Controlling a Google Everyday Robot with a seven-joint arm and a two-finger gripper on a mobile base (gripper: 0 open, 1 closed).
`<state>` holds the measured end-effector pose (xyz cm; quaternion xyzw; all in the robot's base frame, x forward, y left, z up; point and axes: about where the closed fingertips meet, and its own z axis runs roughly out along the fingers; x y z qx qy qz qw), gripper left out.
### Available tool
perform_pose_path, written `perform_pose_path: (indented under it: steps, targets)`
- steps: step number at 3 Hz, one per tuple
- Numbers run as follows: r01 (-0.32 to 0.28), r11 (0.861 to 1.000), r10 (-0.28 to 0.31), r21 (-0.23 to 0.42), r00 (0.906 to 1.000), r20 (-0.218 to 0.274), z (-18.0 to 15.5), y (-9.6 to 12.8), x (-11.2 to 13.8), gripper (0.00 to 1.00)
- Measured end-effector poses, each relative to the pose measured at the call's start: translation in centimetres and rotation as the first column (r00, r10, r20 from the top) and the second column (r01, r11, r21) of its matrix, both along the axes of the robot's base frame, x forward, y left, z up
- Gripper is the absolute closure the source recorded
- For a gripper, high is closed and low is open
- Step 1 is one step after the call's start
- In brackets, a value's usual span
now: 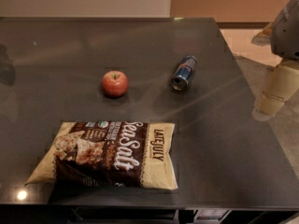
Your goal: Move redbull can near brown chip bag
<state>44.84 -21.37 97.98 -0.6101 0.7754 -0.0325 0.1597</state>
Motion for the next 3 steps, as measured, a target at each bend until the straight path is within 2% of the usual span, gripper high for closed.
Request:
perform_pose_path:
  steps: [3]
  targets:
    - [-0.105,0.994,0.105,0.007,0.9943,-0.019,-2.2,3.9,6.4,0.00]
